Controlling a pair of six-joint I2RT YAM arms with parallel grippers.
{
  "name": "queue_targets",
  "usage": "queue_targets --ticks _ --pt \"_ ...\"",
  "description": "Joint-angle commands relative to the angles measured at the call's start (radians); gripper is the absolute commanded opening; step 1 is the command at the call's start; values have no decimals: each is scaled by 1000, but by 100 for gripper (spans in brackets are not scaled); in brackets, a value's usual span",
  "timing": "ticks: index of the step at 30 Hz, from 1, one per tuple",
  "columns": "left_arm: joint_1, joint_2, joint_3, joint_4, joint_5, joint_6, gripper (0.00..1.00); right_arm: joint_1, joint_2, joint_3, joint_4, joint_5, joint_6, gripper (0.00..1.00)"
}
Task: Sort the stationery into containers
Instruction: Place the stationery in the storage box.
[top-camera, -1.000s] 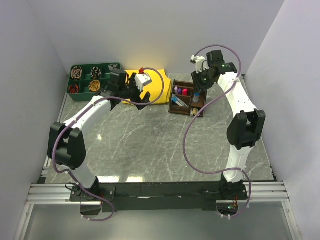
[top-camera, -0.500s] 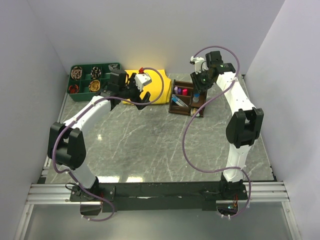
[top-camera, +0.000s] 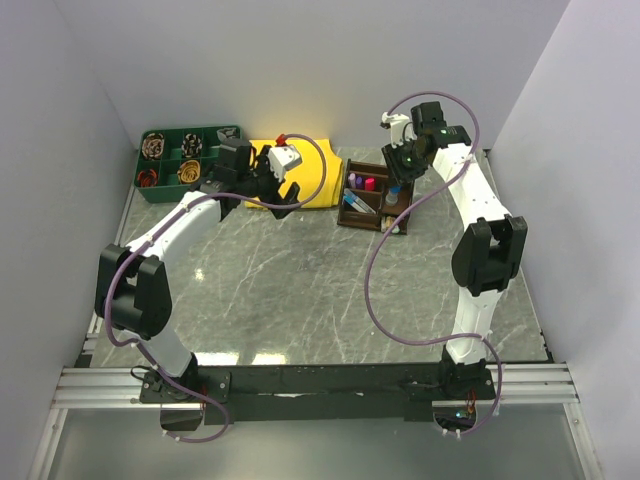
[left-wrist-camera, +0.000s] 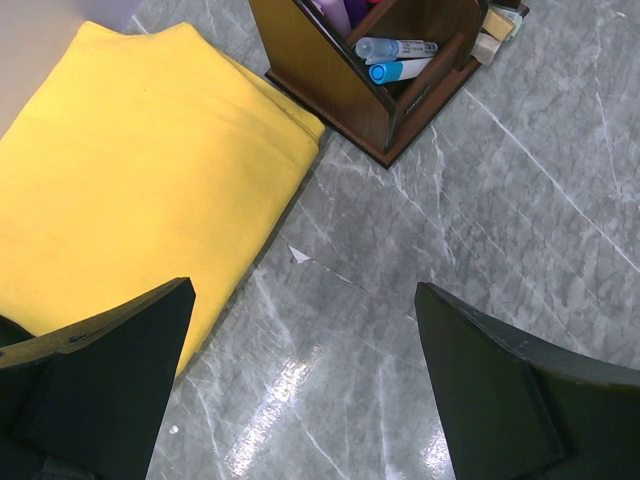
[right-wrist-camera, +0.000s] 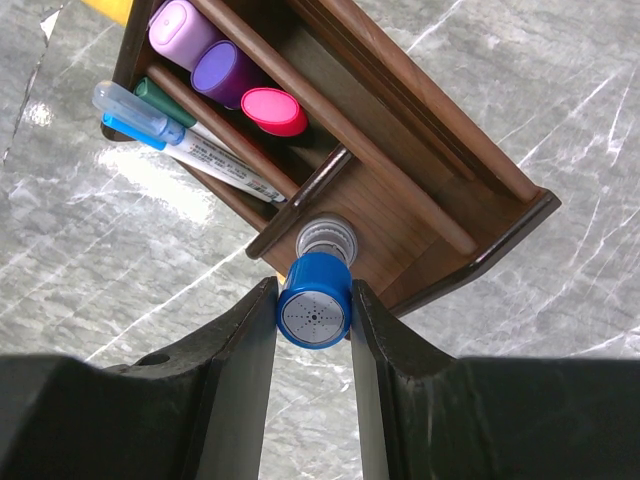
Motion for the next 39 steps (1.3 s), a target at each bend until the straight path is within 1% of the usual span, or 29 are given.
queue_targets --ticks 1,17,19,20,21,23,27,29,32,39 --pt "3 1 25 40 29 -29 100 -3 4 15 6 3 -2 0" --pt "3 9 37 33 18 -25 99 0 36 5 11 -7 18 0" --pt "1 12 39 35 19 -28 99 0 33 -2 20 6 26 9" --pt "2 13 40 35 21 -29 99 1 31 -3 20 9 26 16" --pt "3 13 42 35 21 -29 99 3 30 -5 22 13 30 25" --pt "3 15 43 35 23 -29 99 1 27 -5 23 15 31 32" --pt "3 16 45 38 23 -31 99 4 24 -8 23 23 35 39" --pt "3 15 43 38 21 -32 99 6 22 -11 29 30 37 45" --pt "4 13 42 38 21 -32 99 9 22 -11 29 36 38 51" --pt "3 4 33 36 18 -31 100 21 15 -12 34 35 41 55"
